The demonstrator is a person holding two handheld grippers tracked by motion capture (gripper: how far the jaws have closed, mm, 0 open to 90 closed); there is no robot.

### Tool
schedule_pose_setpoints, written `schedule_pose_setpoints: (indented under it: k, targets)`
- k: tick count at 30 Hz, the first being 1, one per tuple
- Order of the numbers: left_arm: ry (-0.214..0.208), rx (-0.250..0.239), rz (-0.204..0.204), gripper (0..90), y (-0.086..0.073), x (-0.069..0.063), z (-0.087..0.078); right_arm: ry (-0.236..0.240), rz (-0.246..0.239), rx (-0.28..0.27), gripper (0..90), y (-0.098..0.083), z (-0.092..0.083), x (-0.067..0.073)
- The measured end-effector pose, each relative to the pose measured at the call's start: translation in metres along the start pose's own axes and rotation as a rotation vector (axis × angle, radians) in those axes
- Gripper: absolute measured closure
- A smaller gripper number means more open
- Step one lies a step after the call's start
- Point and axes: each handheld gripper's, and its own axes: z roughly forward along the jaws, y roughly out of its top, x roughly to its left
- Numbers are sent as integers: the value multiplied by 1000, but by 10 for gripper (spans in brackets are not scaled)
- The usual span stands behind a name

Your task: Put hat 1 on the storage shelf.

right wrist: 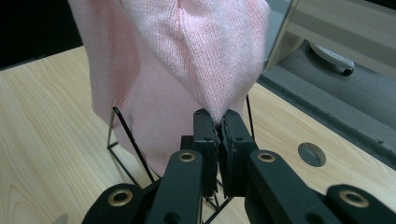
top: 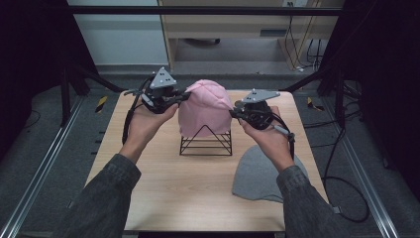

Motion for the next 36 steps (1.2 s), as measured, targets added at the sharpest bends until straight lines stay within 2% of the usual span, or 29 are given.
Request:
schedule_pose_setpoints:
  k: [8, 12, 18, 36]
  targets:
    - [-18, 20, 26, 831, 5, -13, -16, 10, 0, -21, 865, -3, -13, 3]
    - [-15, 44, 34, 831, -1, -14, -9, 8, -8, 2, 865, -8, -8, 5]
    - [-11, 71, 30, 831, -10, -9, 2, 13, -2, 25, 865, -16, 3, 6]
    - [-20, 95, 5, 827, -33, -6, 24, 29, 7, 78, 865, -35, 22, 9]
